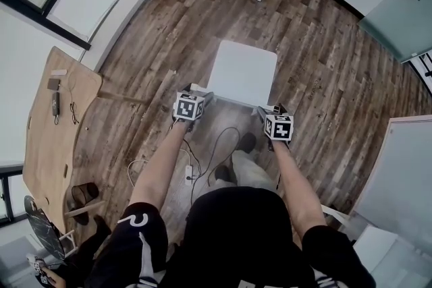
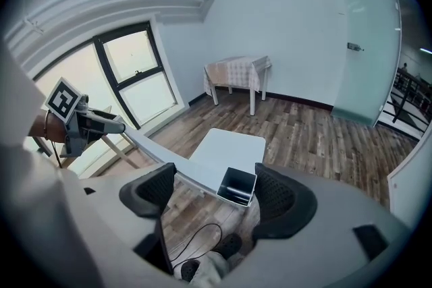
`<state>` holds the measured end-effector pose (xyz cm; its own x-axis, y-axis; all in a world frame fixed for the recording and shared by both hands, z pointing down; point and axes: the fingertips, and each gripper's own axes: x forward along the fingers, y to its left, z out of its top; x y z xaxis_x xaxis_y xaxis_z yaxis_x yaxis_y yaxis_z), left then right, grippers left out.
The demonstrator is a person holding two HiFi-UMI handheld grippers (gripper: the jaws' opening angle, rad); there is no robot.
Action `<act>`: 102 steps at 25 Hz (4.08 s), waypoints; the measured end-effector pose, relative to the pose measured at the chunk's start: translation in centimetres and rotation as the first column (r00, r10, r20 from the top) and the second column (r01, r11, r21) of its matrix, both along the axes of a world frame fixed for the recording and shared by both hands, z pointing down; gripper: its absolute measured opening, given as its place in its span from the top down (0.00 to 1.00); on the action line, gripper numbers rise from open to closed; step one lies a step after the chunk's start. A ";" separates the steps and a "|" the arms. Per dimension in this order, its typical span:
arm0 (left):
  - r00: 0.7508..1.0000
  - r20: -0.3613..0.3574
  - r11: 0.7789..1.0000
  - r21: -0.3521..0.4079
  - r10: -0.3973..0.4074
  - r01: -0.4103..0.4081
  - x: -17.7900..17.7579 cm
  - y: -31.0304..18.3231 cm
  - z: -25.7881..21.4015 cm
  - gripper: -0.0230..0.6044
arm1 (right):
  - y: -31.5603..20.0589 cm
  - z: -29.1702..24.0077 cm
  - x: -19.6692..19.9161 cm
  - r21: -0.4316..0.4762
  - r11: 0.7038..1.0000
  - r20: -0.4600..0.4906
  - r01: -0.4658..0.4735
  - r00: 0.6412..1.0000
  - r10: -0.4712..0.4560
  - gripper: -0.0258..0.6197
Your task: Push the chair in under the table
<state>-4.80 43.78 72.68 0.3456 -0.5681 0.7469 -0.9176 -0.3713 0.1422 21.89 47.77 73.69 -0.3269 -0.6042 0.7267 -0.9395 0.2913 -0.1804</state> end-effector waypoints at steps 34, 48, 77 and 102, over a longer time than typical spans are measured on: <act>0.999 -0.010 0.994 -0.103 -0.038 0.037 -0.1 -4.4 0.1 0.34 | -5.2 0.1 -0.6 -0.051 0.999 0.035 -0.010 0.999 0.012 0.29; 0.991 0.011 0.988 -0.084 -0.132 0.132 1.2 -11.8 -0.4 0.34 | -13.9 -0.2 1.0 -0.041 0.997 0.060 0.067 0.996 -0.064 0.31; 0.959 0.021 0.952 -0.122 -0.282 0.282 5.0 -20.3 -0.6 0.34 | -26.1 -0.6 5.0 -0.041 0.982 0.075 0.184 0.981 -0.181 0.32; 0.964 0.011 0.957 -0.120 -0.266 0.265 2.1 -33.0 -0.7 0.34 | -38.4 -0.5 2.2 -0.077 0.982 0.086 0.173 0.982 -0.166 0.31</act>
<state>-2.66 10.76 71.97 0.1985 -0.5464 0.8137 -0.9799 -0.0947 0.1755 24.09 9.36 73.21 -0.4778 -0.4728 0.7403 -0.8595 0.4256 -0.2829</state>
